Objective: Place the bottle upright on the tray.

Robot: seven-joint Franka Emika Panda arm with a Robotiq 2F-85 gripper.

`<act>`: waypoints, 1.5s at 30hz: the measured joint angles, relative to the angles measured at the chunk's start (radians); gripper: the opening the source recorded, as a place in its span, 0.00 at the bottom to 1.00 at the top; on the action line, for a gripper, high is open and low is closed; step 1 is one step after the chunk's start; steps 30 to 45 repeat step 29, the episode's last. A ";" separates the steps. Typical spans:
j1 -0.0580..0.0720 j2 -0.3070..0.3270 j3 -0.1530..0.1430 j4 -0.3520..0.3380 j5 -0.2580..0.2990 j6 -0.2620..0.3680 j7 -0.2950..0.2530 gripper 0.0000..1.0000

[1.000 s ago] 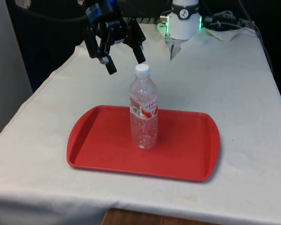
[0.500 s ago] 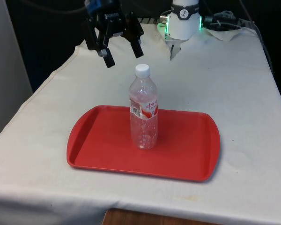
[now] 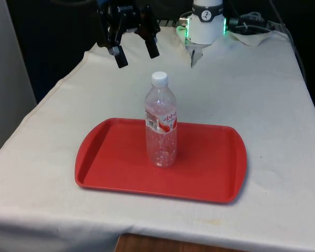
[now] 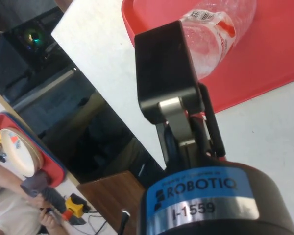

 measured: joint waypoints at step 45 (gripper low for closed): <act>0.032 -0.041 0.003 0.023 -0.170 0.000 0.092 1.00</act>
